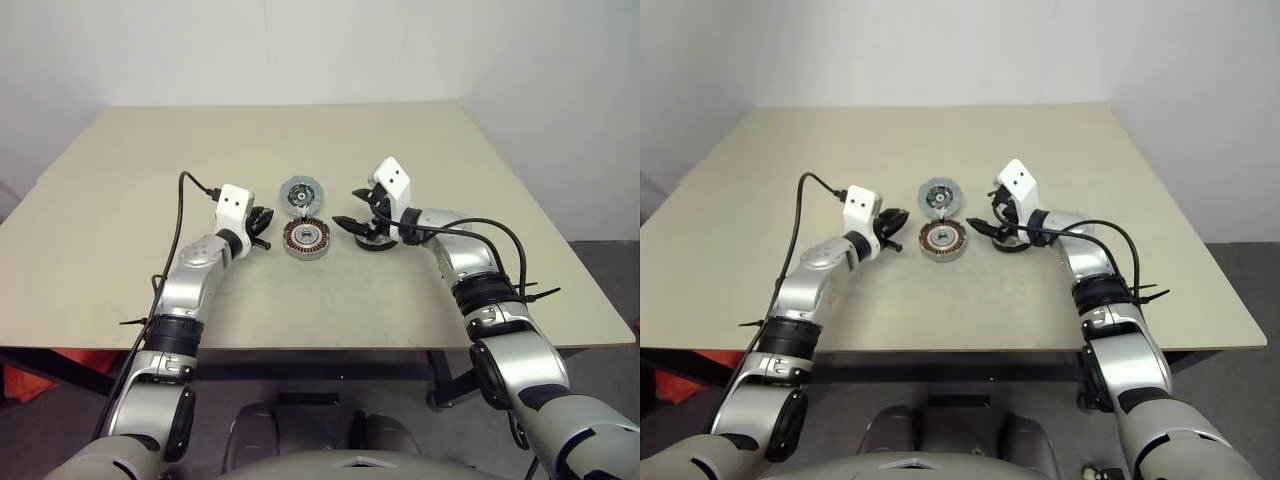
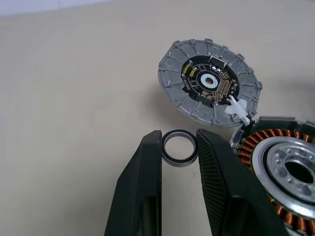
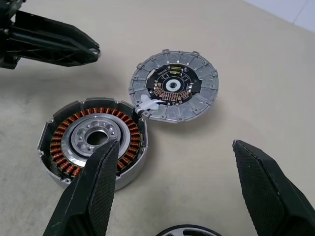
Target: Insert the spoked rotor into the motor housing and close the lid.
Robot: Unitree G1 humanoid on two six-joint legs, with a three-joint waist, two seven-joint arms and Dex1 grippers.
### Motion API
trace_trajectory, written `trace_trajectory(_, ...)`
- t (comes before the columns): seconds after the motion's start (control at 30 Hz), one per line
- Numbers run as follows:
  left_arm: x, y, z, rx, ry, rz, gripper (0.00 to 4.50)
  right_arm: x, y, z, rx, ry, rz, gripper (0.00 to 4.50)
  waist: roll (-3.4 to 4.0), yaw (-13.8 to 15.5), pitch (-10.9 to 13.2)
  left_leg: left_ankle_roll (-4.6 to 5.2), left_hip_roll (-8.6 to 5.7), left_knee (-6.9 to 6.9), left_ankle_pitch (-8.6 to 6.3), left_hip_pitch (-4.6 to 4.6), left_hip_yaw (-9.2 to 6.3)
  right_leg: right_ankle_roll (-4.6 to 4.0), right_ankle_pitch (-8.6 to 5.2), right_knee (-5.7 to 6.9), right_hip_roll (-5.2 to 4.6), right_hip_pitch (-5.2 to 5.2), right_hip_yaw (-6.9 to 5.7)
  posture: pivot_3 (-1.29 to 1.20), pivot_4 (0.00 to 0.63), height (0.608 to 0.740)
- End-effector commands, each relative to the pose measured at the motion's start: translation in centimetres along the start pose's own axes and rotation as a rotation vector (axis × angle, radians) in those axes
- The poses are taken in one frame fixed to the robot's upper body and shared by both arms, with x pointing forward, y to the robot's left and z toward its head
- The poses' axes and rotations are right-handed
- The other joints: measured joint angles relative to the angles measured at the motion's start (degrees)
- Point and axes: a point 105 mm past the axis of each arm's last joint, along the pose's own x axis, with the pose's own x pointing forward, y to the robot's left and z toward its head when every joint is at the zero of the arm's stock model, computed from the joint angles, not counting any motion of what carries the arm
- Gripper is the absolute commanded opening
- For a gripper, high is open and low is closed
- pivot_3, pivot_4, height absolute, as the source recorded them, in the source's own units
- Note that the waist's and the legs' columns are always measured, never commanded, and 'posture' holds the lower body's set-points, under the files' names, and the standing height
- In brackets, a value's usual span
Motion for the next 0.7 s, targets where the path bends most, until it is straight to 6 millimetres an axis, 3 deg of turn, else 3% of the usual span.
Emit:
trace_trajectory(0.03,0.2,-1.2,2.8,0.011,-0.045,-0.094,0.7,0.0,-0.6,1.8,-0.033,-0.058,-0.02,4.17,0.0,0.02,0.0,0.0,0.0,0.0,0.0,0.0,0.0,0.0,0.0,0.0,0.0,0.0,0.0,0.0,0.0,0.74)
trace_trajectory(0.37,0.2,-2.9,2.0,0.13,0.029,-0.245,0.7,0.1,-0.6,1.5,-0.024,-0.073,-0.053,4.17,0.0,0.02,0.0,0.0,0.0,0.01,0.0,0.01,0.0,-0.01,0.0,0.02,0.0,0.0,0.0,0.0,0.0,0.74)
trace_trajectory(0.7,0.8,-3.7,0.3,0.112,0.089,-0.302,0.7,0.2,-0.4,1.4,-0.014,-0.096,-0.08,4.17,0.0,0.05,0.0,0.0,0.0,0.02,0.01,0.01,0.0,0.0,0.0,0.02,0.0,0.01,0.0,0.0,0.0,0.74)
